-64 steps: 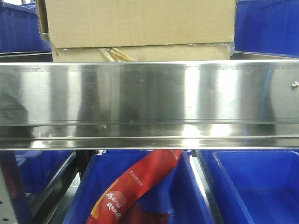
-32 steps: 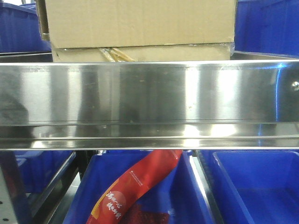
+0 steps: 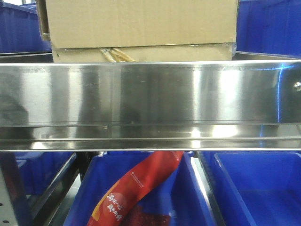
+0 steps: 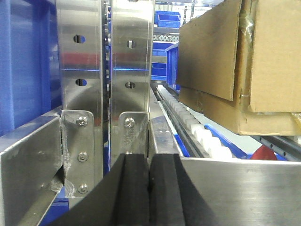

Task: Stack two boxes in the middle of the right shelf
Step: 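Open both grippers and withdraw them from the boxes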

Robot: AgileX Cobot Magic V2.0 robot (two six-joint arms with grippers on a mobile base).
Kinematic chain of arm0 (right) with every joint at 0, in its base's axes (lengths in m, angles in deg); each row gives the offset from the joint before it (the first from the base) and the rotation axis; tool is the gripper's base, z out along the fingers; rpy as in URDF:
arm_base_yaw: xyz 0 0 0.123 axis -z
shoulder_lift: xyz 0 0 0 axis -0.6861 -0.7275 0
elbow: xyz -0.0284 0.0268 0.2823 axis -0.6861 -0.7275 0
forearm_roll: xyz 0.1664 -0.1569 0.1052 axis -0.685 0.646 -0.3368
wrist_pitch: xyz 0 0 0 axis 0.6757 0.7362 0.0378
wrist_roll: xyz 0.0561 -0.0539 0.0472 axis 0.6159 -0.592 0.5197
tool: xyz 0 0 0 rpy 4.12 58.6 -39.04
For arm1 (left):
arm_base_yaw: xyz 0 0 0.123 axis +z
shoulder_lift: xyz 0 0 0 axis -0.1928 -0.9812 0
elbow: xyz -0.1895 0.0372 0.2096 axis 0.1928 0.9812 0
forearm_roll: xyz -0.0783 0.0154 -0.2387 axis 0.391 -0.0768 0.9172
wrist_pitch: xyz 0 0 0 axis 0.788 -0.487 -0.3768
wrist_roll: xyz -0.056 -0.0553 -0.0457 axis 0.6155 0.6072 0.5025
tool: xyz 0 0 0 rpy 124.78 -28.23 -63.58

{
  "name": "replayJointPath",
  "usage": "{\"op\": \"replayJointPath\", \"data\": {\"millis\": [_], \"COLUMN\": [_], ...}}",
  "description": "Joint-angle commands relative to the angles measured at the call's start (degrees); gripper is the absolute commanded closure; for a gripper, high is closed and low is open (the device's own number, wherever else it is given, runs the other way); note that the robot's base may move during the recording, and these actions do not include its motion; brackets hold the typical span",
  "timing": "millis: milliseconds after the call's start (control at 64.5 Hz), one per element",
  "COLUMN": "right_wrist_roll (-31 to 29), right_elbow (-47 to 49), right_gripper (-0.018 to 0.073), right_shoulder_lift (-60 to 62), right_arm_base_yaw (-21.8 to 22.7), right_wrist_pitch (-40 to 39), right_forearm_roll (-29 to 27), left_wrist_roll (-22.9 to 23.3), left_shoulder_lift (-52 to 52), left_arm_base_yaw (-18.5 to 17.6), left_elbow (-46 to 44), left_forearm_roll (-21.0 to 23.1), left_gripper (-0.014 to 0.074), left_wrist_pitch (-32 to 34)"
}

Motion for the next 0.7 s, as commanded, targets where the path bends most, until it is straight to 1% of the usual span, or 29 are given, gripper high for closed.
{"op": "replayJointPath", "data": {"millis": [0, 682], "right_wrist_roll": [0.1, 0.1], "right_elbow": [0.0, 0.0], "right_gripper": [0.0721, 0.0721], "right_shoulder_lift": [0.2, 0.2], "right_arm_base_yaw": [0.3, 0.3], "right_wrist_pitch": [-1.8, -1.8], "right_forearm_roll": [-0.1, -0.1], "left_wrist_roll": [-0.2, -0.2], "left_shoulder_lift": [0.3, 0.3], "left_arm_base_yaw": [0.1, 0.1], "left_elbow": [-0.2, -0.2], "left_forearm_roll": [0.3, 0.3], "left_gripper": [0.0707, 0.0707], "left_wrist_pitch": [0.9, 0.9]}}
